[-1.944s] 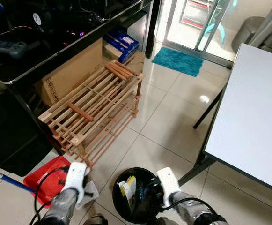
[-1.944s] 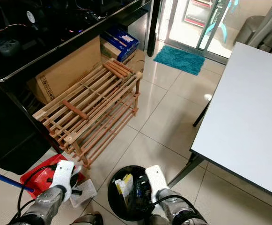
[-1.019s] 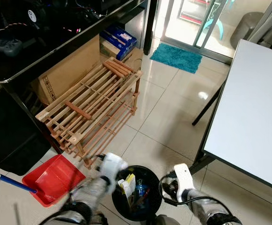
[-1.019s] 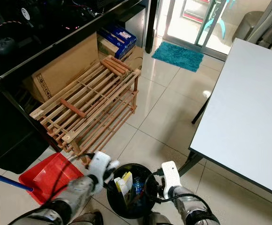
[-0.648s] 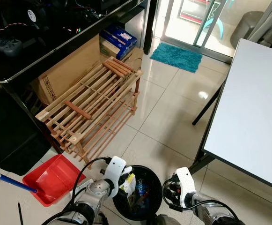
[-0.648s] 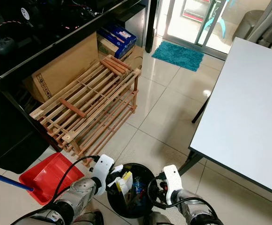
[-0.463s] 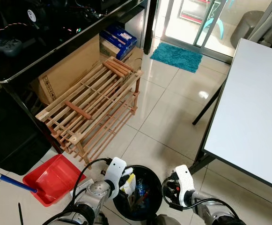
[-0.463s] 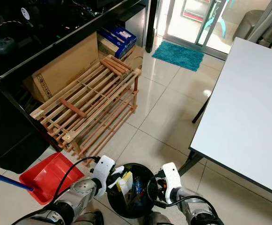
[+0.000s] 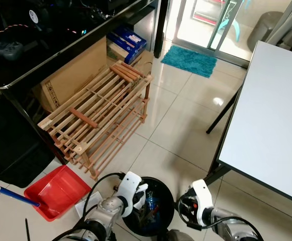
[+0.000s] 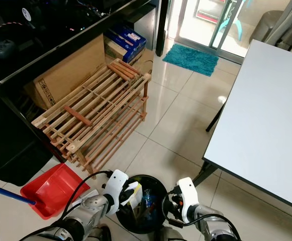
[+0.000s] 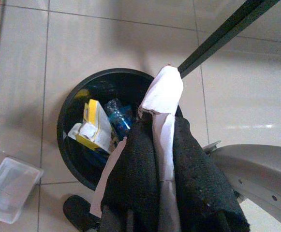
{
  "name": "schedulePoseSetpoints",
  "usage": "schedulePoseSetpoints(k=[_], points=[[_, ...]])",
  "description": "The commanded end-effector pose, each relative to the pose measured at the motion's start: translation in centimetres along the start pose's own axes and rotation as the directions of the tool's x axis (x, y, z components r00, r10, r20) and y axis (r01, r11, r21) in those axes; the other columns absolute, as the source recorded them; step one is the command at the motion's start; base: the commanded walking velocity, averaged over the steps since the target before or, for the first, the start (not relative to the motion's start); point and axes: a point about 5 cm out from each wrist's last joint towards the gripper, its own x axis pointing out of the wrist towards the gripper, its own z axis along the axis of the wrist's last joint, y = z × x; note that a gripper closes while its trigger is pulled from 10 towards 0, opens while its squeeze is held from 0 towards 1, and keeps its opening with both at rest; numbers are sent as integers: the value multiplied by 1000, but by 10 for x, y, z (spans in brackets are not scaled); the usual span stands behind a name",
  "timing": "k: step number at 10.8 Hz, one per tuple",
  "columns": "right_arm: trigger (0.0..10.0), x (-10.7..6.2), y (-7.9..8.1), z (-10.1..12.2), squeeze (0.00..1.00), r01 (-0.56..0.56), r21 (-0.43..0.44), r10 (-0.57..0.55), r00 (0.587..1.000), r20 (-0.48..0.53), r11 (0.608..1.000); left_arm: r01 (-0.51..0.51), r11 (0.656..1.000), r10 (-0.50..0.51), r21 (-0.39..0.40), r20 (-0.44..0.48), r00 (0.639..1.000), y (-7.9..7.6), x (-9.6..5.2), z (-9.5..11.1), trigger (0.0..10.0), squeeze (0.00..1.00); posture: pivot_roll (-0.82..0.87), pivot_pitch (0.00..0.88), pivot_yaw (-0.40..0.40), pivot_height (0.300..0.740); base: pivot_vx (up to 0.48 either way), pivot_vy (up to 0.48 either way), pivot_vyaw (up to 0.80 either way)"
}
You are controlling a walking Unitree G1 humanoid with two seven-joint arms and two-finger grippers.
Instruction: Picking trash to rubbish bin
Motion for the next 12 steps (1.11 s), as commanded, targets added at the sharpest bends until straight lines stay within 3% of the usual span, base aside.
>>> schedulePoseSetpoints(k=[1, 4, 5, 12], points=[[10000, -2, -1, -4, 0, -5, 10, 5, 1000, -10, 1000, 34, 999, -34, 1, -33, 999, -8, 1, -8, 10000, 0, -111, 160, -67, 740, 0, 0, 0], [10000, -2, 2, -4, 0, -12, 14, 12, 1000, -8, 1000, 43, 999, -43, 0, -38, 998, -10, 1, -9, 10000, 0, -115, 168, -65, 740, 0, 0, 0], [10000, -2, 3, -5, 0, -13, 14, 13, 1000, -10, 1000, 44, 999, -44, -2, -38, 998, -10, 1, -9, 10000, 1000, -114, 171, -67, 740, 0, 0, 0], [10000, -1, 5, -4, 0, -14, 14, 14, 1000, -13, 1000, 47, 999, -47, -4, -32, 998, -9, 1, -7, 10000, 1000, -108, 180, -68, 740, 0, 0, 0]])
